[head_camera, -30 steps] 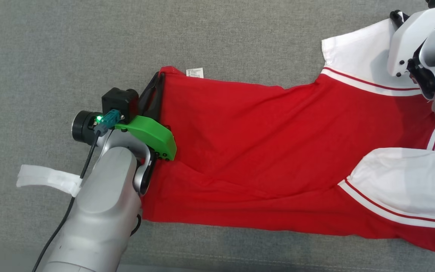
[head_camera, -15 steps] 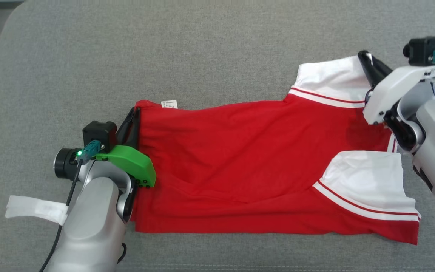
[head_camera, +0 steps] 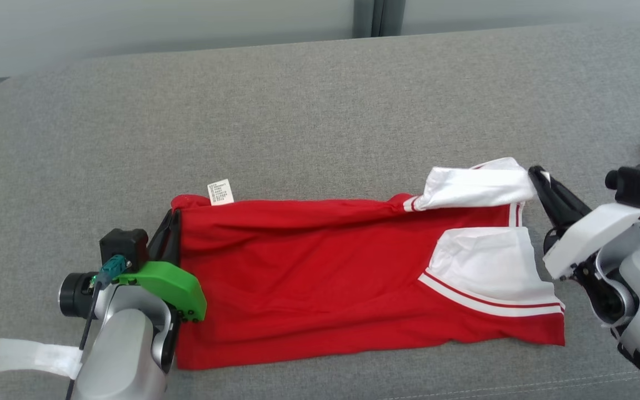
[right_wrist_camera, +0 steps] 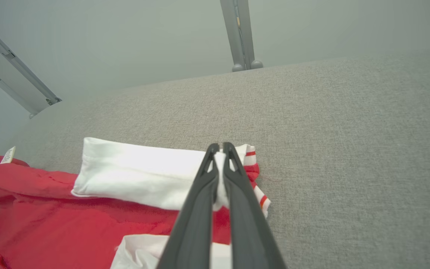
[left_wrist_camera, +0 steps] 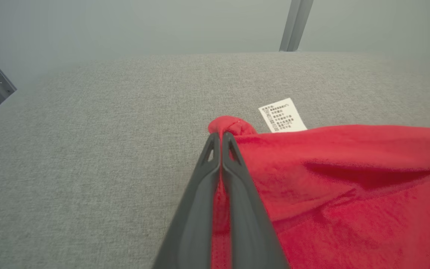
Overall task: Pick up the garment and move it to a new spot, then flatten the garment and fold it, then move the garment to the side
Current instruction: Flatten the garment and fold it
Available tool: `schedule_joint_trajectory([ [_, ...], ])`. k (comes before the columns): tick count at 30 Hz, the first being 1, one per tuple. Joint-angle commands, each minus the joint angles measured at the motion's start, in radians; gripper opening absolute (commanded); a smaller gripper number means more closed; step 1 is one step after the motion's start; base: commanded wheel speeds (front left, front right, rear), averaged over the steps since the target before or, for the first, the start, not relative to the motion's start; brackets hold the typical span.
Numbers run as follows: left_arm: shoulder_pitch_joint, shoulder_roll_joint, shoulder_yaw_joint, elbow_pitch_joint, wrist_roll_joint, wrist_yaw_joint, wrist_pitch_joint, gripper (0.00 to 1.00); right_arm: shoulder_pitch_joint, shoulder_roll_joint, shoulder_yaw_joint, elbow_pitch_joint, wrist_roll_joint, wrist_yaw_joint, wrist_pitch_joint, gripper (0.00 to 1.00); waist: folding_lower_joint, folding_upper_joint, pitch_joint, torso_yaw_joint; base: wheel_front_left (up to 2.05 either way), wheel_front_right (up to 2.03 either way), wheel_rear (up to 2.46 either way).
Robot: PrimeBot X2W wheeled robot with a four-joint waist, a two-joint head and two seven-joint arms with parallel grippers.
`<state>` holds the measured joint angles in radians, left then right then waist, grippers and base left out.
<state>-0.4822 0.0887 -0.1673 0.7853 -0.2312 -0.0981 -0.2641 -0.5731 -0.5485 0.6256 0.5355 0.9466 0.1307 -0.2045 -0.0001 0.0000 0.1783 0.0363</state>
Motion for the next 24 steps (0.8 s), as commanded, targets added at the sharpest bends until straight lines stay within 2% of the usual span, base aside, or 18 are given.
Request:
schedule_joint_trajectory([
  [1, 0.024, 0.006, 0.008, -0.007, 0.010, -0.007, 0.001, 0.00, 0.041, -0.002, -0.008, -0.013, 0.012, 0.000, -0.009, 0.00, 0.0001, 0.0000, -0.036, -0.031, 0.00, 0.00, 0.00],
  [11, 0.160, -0.003, 0.071, -0.062, 0.028, -0.013, 0.001, 0.00, 0.230, 0.047, -0.080, -0.073, 0.031, 0.000, -0.034, 0.00, 0.0001, 0.0000, -0.094, -0.041, 0.00, 0.00, 0.00],
  [19, 0.233, -0.018, 0.109, -0.080, 0.043, -0.015, 0.001, 0.00, 0.310, 0.074, -0.116, -0.095, -0.010, 0.000, -0.026, 0.00, 0.0001, 0.0000, -0.119, -0.042, 0.00, 0.00, 0.00],
  [20, 0.239, -0.020, 0.111, -0.073, 0.045, -0.015, 0.001, 0.27, 0.318, 0.076, -0.117, -0.084, -0.014, 0.000, -0.015, 0.00, 0.0001, 0.0000, -0.120, -0.041, 0.00, 0.00, 0.00],
  [21, 0.246, -0.022, 0.113, -0.065, 0.049, -0.014, 0.001, 0.62, 0.325, 0.078, -0.110, -0.081, -0.021, 0.000, -0.004, 0.45, 0.0001, 0.0000, -0.122, -0.039, 0.00, 0.00, 0.00],
  [22, 0.254, -0.023, 0.115, -0.053, 0.051, -0.012, 0.001, 1.00, 0.332, 0.083, -0.108, -0.075, -0.020, 0.000, 0.004, 1.00, 0.0001, 0.0000, -0.124, -0.039, 0.00, 0.00, 0.00],
  [24, 0.272, -0.025, 0.125, -0.053, 0.053, 0.002, 0.001, 1.00, 0.352, 0.084, -0.119, -0.063, -0.025, 0.000, 0.001, 1.00, 0.0001, 0.0000, -0.130, -0.038, 0.00, 0.00, 0.00],
])
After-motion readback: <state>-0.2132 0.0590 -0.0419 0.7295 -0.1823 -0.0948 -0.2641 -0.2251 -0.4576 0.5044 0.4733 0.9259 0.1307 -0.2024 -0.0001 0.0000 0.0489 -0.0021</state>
